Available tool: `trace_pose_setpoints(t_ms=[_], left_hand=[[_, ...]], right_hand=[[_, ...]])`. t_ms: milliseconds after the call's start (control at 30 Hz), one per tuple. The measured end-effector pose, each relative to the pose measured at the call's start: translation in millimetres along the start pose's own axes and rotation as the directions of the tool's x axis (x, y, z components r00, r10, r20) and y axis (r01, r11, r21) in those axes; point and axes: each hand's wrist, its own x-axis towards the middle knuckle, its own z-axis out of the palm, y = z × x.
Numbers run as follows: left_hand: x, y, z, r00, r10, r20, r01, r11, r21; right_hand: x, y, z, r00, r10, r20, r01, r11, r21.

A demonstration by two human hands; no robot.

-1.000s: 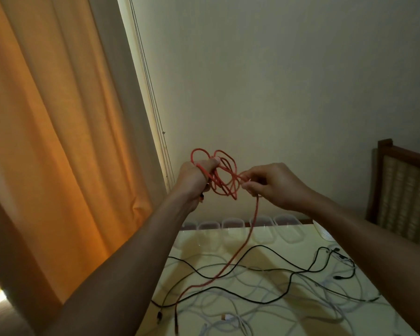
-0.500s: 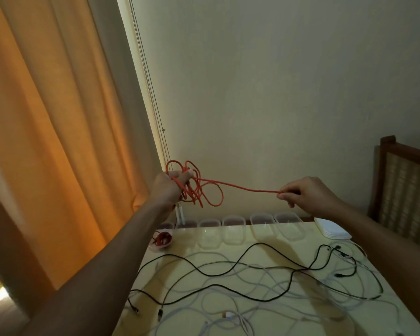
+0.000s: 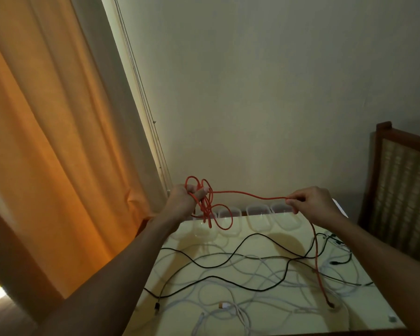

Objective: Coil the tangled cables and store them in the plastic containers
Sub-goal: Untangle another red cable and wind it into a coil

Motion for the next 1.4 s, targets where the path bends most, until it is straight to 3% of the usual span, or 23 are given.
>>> trace_pose_setpoints(t_ms=[100, 200, 267, 367, 567, 767, 933, 1100, 1267, 1400], left_hand=[[4, -4, 8, 1.0, -0.009, 0.012, 0.009, 0.999, 0.044], [6, -4, 14, 0.985, -0.023, 0.174, -0.011, 0.981, 0.193], [8, -4, 17, 0.961, -0.048, 0.272, -0.062, 0.922, 0.383], [11, -3, 23, 0.969, -0.041, 0.244, -0.129, 0.756, 0.641], [8, 15, 34, 0.952, -0.029, 0.305, -0.221, 0.623, 0.75], [16, 36, 37, 0.936, 0.168, 0.311, -0.338, 0.684, 0.647], [12, 52, 27, 0.886, 0.393, 0.246, -0.463, 0.727, 0.507], [-13, 68, 5, 0.882, 0.449, 0.141, -0.47, 0.825, 0.313], [-36, 72, -19, 0.909, 0.404, 0.103, -0.415, 0.902, 0.122], [-56, 76, -25, 0.916, 0.383, 0.119, -0.381, 0.924, -0.043]], right_hand=[[-1, 9, 1, 0.999, 0.026, -0.021, -0.027, 1.0, -0.012], [1, 21, 0, 0.996, 0.071, -0.052, -0.072, 0.997, -0.003], [1, 28, 0, 0.992, 0.11, -0.069, -0.11, 0.994, -0.003], [-3, 34, 2, 0.98, 0.182, -0.076, -0.183, 0.983, -0.009], [-11, 28, 17, 0.984, 0.176, -0.002, -0.175, 0.979, 0.104], [-15, -34, 37, 0.988, -0.091, 0.126, 0.049, 0.951, 0.304], [-23, -99, 54, 0.96, -0.2, 0.195, 0.072, 0.851, 0.52], [-32, -131, 66, 0.99, -0.136, 0.04, 0.08, 0.772, 0.63], [-39, -141, 69, 0.99, -0.007, -0.144, 0.102, 0.739, 0.666], [-53, -159, 67, 0.995, -0.094, -0.032, 0.091, 0.735, 0.672]])
